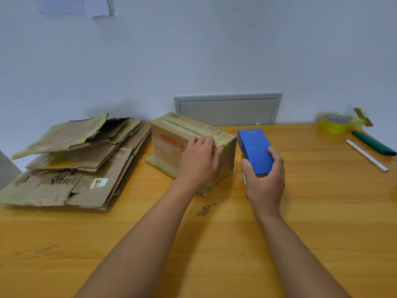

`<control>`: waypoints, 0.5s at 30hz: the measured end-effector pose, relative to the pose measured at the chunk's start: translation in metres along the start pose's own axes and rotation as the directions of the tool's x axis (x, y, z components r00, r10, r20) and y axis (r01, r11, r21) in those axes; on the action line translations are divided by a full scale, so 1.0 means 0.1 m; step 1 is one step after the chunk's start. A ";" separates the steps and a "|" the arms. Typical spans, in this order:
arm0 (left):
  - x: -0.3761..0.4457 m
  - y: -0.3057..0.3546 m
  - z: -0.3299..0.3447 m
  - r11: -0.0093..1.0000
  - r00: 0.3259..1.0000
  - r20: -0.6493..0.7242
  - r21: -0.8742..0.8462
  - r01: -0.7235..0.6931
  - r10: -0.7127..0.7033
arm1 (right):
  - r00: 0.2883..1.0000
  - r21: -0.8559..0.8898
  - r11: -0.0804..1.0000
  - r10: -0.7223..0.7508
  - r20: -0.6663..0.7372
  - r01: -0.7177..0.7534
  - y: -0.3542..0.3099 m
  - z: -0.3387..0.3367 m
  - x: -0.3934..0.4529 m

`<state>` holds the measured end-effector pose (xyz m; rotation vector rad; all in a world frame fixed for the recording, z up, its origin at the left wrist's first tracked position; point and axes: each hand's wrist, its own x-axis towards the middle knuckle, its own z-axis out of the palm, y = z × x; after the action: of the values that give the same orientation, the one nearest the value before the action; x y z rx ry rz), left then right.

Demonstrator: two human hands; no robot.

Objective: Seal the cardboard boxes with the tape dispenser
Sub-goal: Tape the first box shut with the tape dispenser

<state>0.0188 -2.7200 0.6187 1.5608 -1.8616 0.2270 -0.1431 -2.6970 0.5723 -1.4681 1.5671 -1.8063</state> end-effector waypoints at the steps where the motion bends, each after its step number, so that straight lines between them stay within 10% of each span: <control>1: 0.00 -0.04 -0.05 1.000 0.999 0.025 -0.015 -0.026 0.027 | 1.000 0.007 1.000 0.005 -0.001 -0.005 0.00 0.00 0.00; 9: -0.07 -0.33 -0.36 1.000 0.972 0.235 -0.020 0.009 -0.004 | 1.000 0.035 0.999 0.017 -0.001 -0.017 0.03 0.02 0.01; 15: -0.08 -0.17 -0.29 0.998 0.993 0.111 0.049 -0.039 0.033 | 1.000 0.040 0.999 0.011 0.002 -0.011 0.03 0.01 0.00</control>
<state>0.0457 -2.7025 0.6309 1.6044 -1.9850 0.2099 -0.1432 -2.6983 0.5695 -1.4392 1.5266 -1.8194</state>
